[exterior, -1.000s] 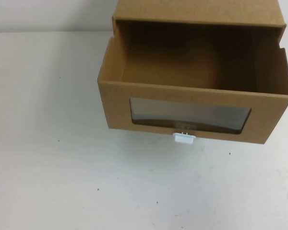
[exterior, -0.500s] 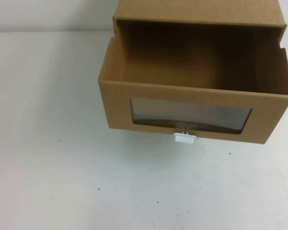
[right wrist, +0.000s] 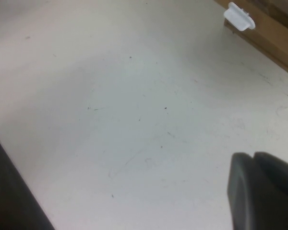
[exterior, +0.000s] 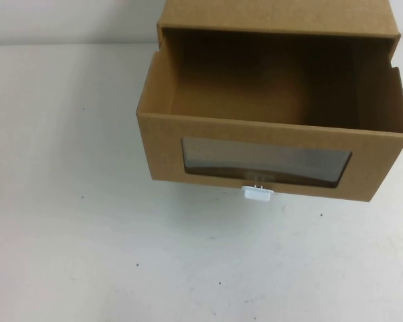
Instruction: Open the shoe box
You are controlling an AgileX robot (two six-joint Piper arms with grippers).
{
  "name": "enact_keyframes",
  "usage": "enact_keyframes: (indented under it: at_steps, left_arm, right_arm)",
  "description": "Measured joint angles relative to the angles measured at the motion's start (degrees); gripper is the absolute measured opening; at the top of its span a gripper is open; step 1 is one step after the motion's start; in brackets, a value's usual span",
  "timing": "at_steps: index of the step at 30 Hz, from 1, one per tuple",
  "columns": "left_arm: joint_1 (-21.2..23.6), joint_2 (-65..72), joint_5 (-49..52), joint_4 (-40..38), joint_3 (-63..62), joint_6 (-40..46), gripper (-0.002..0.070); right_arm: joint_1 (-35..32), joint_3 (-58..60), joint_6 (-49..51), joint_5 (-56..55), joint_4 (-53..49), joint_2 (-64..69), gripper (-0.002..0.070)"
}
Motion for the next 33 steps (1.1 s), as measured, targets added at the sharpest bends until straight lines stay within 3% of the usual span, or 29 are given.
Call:
enact_keyframes:
  at_steps: [3,6,10,16,22,27,33]
  left_arm:
    - [0.0,0.0,0.0,0.0,0.0,0.0,-0.0007]
    - [0.0,0.0,0.0,0.0,0.0,0.0,-0.0007]
    - [0.0,0.0,0.0,0.0,0.0,0.0,-0.0007]
    - [0.0,0.0,0.0,0.0,0.0,0.0,-0.0007]
    - [0.0,0.0,0.0,0.0,0.0,0.0,-0.0007]
    - [0.0,0.0,0.0,0.0,0.0,0.0,-0.0007]
    - [0.0,0.0,0.0,0.0,0.0,0.0,-0.0007]
  right_arm:
    - [-0.2,0.4,0.0,-0.2,0.0,-0.5,-0.0019]
    - [-5.4,2.4,0.0,-2.6,-0.8,-2.6,-0.0019]
    - [-21.3,6.9,0.0,-10.5,-7.2,-4.9,-0.0019]
    - [-48.2,16.2,5.3,-31.7,-8.7,-10.4,-0.0019]
    - [-67.2,28.0,7.0,-43.9,-6.9,-16.0,-0.0019]
    - [-75.5,31.5,7.1,-46.3,-7.0,-16.4,-0.0019]
    - [-77.3,31.8,4.2,-43.6,-2.9,-16.4,-0.0019]
